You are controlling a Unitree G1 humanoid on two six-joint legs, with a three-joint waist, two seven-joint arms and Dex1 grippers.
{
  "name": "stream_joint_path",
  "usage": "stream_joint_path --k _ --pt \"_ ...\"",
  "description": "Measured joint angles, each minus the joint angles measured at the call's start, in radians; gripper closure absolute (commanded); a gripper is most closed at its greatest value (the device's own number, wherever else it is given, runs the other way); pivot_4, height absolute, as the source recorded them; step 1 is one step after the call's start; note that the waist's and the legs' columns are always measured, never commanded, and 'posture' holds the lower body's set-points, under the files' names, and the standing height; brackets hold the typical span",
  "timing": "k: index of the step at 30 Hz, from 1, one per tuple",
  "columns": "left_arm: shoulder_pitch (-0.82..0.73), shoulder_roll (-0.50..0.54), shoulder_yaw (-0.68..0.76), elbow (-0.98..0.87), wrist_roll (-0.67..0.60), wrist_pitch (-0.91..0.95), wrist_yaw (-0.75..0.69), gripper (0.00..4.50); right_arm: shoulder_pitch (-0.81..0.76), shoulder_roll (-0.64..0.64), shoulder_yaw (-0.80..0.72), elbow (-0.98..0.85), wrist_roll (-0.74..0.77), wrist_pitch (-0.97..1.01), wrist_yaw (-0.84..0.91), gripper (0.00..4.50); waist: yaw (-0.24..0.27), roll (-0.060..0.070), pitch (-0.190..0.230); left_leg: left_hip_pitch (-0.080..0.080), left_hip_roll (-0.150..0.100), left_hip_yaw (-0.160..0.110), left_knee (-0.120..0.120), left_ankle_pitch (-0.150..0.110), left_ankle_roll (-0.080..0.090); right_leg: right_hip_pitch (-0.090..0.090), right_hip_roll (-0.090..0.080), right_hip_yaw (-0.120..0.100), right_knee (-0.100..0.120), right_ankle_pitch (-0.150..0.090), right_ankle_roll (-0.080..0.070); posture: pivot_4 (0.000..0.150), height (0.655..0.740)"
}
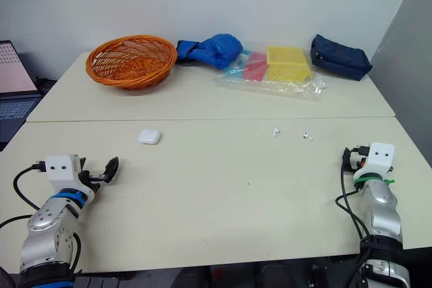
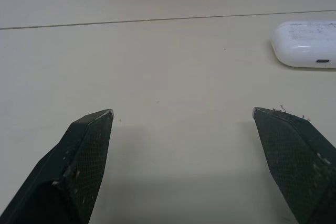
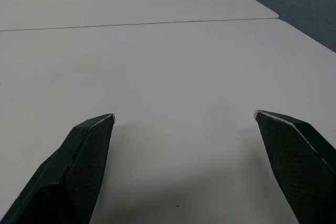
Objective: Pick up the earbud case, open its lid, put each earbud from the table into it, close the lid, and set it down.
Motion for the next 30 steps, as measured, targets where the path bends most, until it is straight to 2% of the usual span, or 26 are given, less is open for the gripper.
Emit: stream_joint_path --k 7,18,25,28,30 --pt "0.003 0.000 0.000 0.000 0.016 -0.001 0.048 0.04 -0.006 -0.003 0.000 0.000 -0.002 0.000 -0.004 0.00 0.000 0.000 0.000 0.000 0.000 0.000 0.000 0.000 0.000 0.000 0.000 0.000 0.000 0.000 0.000 0.150 0.7400" --pt "0.014 0.002 0.005 -0.048 0.009 0.008 0.049 0.04 -0.008 -0.003 0.004 -0.012 -0.002 0.000 -0.004 0.00 0.000 0.000 0.000 0.000 0.000 0.000 0.000 0.000 0.000 0.000 0.000 0.000 0.000 0.000 0.000 0.150 0.7400" --pt "0.028 0.002 0.033 -0.155 -0.060 0.059 0.008 0.04 -0.043 -0.029 0.039 -0.038 -0.012 0.016 0.021 0.00 0.000 0.000 0.000 0.000 0.000 0.000 0.000 0.000 0.000 0.000 0.000 0.000 0.000 0.000 0.000 0.150 0.7400" --pt "0.034 0.008 0.035 -0.207 -0.101 0.098 -0.028 0.04 -0.073 -0.057 0.091 -0.055 -0.007 0.032 0.113 0.00 -0.002 0.000 0.000 0.000 0.000 0.000 0.000 0.000 0.000 0.000 0.000 0.000 0.000 0.000 0.000 0.150 0.7400" --pt "0.014 0.017 -0.003 -0.260 -0.124 0.160 -0.064 0.04 -0.146 -0.093 0.188 -0.075 0.029 0.077 0.306 0.00 -0.007 0.002 0.001 0.001 0.000 0.001 0.001 0.000 0.000 0.000 0.001 -0.001 0.001 0.001 0.001 0.150 0.7400"
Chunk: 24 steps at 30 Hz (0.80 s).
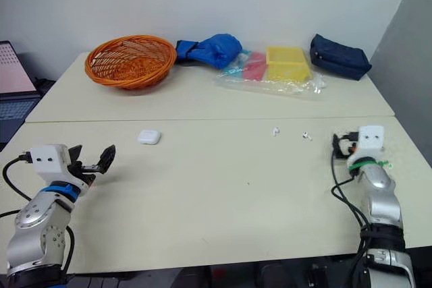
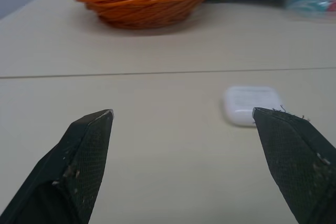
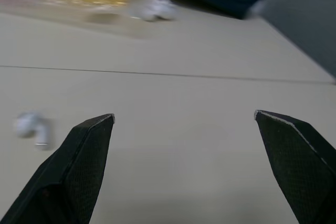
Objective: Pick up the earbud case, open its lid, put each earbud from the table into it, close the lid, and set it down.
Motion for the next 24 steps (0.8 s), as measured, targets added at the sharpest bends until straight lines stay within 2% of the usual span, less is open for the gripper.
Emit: stream_joint_path --k 4,8,15,24 --pt "-0.121 -0.032 -0.108 -0.021 0.001 0.079 0.005 0.04 -0.142 -0.001 0.148 -0.093 0.109 0.073 0.317 0.00 0.002 0.000 0.000 0.000 0.000 -0.004 0.001 0.000 0.000 0.002 0.003 -0.002 0.000 0.000 0.000 0.150 0.7400" --pt "-0.148 -0.067 -0.160 0.001 0.039 0.110 0.046 0.04 -0.182 -0.010 0.234 -0.149 0.168 0.143 0.504 0.00 0.011 0.000 0.000 -0.003 -0.001 -0.005 0.000 0.000 0.000 0.001 0.002 -0.002 -0.002 0.000 0.000 0.150 0.7400" --pt "-0.171 -0.075 -0.163 0.066 0.094 0.096 0.077 0.04 -0.210 -0.027 0.319 -0.260 0.209 0.267 0.638 0.00 0.016 0.000 0.000 -0.008 -0.001 -0.008 0.001 0.000 0.000 -0.002 0.001 -0.004 -0.002 0.000 0.000 0.150 0.7400" --pt "-0.237 -0.091 -0.167 0.237 0.110 0.038 0.053 0.04 -0.216 -0.026 0.326 -0.291 0.207 0.291 0.647 0.00 0.021 0.000 0.000 -0.007 -0.002 -0.007 0.004 0.000 0.000 -0.001 0.001 -0.005 -0.001 0.000 0.001 0.150 0.7400"
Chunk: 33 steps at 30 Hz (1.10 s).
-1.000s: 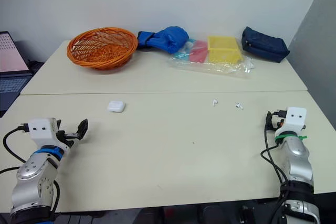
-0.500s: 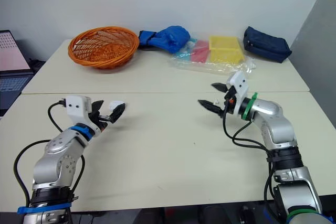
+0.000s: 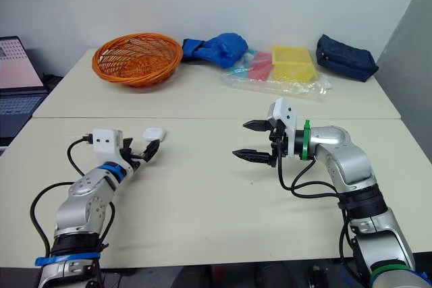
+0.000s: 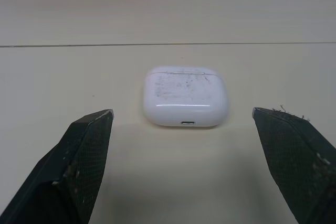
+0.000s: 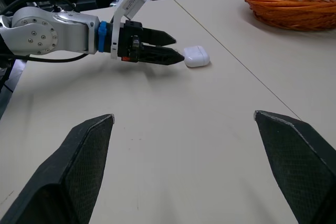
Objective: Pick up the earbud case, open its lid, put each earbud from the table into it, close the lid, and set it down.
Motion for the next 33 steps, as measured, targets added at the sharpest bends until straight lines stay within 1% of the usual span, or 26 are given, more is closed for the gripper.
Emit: stream_joint_path --k 8,15,18,21,22,33 --pt "-0.117 -0.021 -0.015 0.218 0.051 -0.103 0.010 0.04 -0.004 -0.017 -0.002 -0.002 -0.008 0.014 -0.014 0.00 -0.001 0.000 0.000 0.000 0.000 0.000 -0.001 0.000 0.000 0.000 0.000 0.000 0.000 0.000 0.000 0.150 0.7400" --pt "-0.164 -0.021 -0.019 0.321 0.081 -0.178 -0.010 0.04 -0.004 -0.035 -0.006 -0.002 -0.010 0.012 -0.020 0.00 0.000 0.000 0.000 0.000 0.000 0.000 -0.001 0.000 0.000 0.000 0.000 0.000 0.001 0.000 0.000 0.150 0.7400" --pt "-0.167 -0.018 -0.026 0.336 0.092 -0.202 -0.031 0.62 -0.004 -0.035 -0.011 -0.002 -0.010 0.012 -0.025 0.00 0.000 0.000 0.000 0.000 0.000 0.000 0.000 0.000 0.000 0.000 0.000 -0.001 0.001 0.000 0.000 0.150 0.7400" --pt "-0.167 -0.017 -0.029 0.338 0.102 -0.207 -0.032 1.59 -0.004 -0.035 -0.011 -0.002 -0.010 0.012 -0.030 0.00 0.000 0.000 0.000 0.000 0.000 0.000 0.000 0.000 0.000 0.000 0.000 -0.001 0.001 0.000 0.000 0.150 0.7400" --pt "-0.167 -0.017 -0.029 0.338 0.104 -0.209 -0.032 1.73 -0.004 -0.035 -0.011 -0.002 -0.010 0.012 -0.032 0.00 0.000 0.000 0.000 0.000 0.000 0.000 0.000 0.000 0.000 0.000 0.000 0.000 0.001 0.000 0.000 0.150 0.7400" --pt "-0.171 0.001 -0.030 0.356 0.112 -0.231 -0.034 1.73 -0.004 -0.034 -0.011 -0.002 -0.009 0.012 -0.041 0.00 -0.001 0.000 0.000 0.000 0.000 0.000 0.000 0.000 0.000 0.000 0.000 -0.001 0.001 0.000 0.000 0.150 0.7400"
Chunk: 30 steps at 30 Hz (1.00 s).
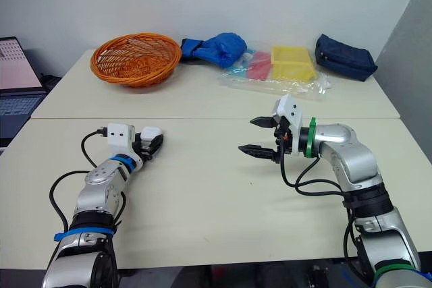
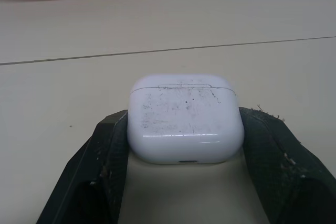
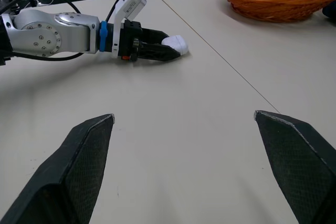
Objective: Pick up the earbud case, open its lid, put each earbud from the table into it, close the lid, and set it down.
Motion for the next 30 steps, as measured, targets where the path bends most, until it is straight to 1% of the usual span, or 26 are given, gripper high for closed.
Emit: stream_joint_path --k 1,3,4,5,8,11,14,17,20,23,30 --pt "0.001 0.010 -0.006 -0.004 0.012 -0.022 -0.010 1.73 0.000 0.000 0.000 0.000 -0.002 0.000 -0.001 0.00 0.000 0.000 0.000 0.000 0.000 0.000 0.000 0.000 0.000 0.000 0.000 0.000 0.000 0.000 0.000 0.150 0.7400" --pt "0.006 0.068 -0.057 -0.040 0.076 -0.135 -0.051 1.73 -0.010 0.000 0.005 0.001 -0.022 0.003 -0.017 0.00 0.000 0.000 0.000 -0.002 0.000 0.000 0.000 0.000 0.000 -0.001 0.000 0.000 -0.001 0.000 -0.001 0.150 0.7400" --pt "0.006 0.106 -0.087 -0.068 0.118 -0.211 -0.072 1.73 -0.027 0.002 0.010 0.008 -0.033 0.011 -0.026 0.00 0.001 0.000 0.000 -0.001 0.000 0.000 0.000 0.000 0.000 -0.002 0.000 0.001 0.000 0.003 -0.005 0.150 0.7400" --pt "0.000 0.153 -0.125 -0.097 0.172 -0.309 -0.093 1.73 -0.051 0.009 0.012 0.018 -0.034 0.034 -0.037 0.00 0.000 0.000 0.000 -0.001 0.000 0.000 -0.001 0.000 0.000 -0.002 -0.001 0.001 0.000 0.003 -0.005 0.150 0.7400" --pt "-0.041 0.216 -0.204 -0.129 0.295 -0.545 -0.111 1.73 -0.117 0.060 0.019 0.042 -0.033 0.104 -0.068 0.00 0.002 0.001 0.000 0.000 0.000 0.001 -0.001 0.000 0.000 0.000 -0.002 0.001 -0.001 0.003 -0.005 0.150 0.7400" --pt "-0.055 0.223 -0.290 -0.093 0.381 -0.751 -0.118 1.73 -0.138 0.109 0.053 0.084 -0.036 0.135 -0.083 0.00 0.002 0.001 0.000 0.000 0.000 0.002 -0.001 0.000 0.000 -0.001 -0.002 0.001 -0.001 0.003 -0.005 0.150 0.7400" --pt "-0.070 0.227 -0.331 -0.026 0.428 -0.866 -0.115 1.73 -0.145 0.120 0.068 0.118 -0.042 0.152 -0.088 0.00 0.002 0.001 0.000 -0.003 0.000 0.003 -0.001 0.000 0.000 -0.003 -0.001 0.000 -0.001 0.003 -0.005 0.150 0.7400" --pt "-0.152 0.237 -0.368 0.020 0.484 -1.036 -0.101 1.73 -0.200 0.200 0.037 0.157 -0.021 0.222 -0.135 0.00 0.002 0.001 0.000 -0.006 0.001 0.001 0.000 0.000 0.000 -0.006 -0.001 0.000 0.000 0.003 -0.005 0.150 0.7400" --pt "-0.227 0.225 -0.391 0.034 0.489 -1.171 -0.091 1.73 -0.229 0.269 0.036 0.141 0.025 0.280 -0.149 0.00 0.002 0.001 0.000 -0.006 0.001 0.000 -0.001 0.000 0.000 -0.006 -0.001 0.000 0.000 0.003 -0.005 0.150 0.7400" --pt "-0.242 0.223 -0.408 0.076 0.487 -1.267 -0.085 1.73 -0.229 0.288 0.037 0.139 0.052 0.330 -0.154 0.00 0.001 0.001 0.000 -0.007 0.000 0.001 -0.001 0.000 0.000 -0.006 -0.001 -0.001 0.000 0.003 -0.005 0.150 0.7400" --pt "-0.273 0.223 -0.425 0.151 0.487 -1.358 -0.083 1.73 -0.229 0.318 0.018 0.141 0.072 0.364 -0.180 0.00 0.002 0.001 0.000 -0.008 0.000 0.000 0.000 0.000 0.000 -0.006 -0.001 -0.002 0.000 0.003 -0.005 0.150 0.7400"
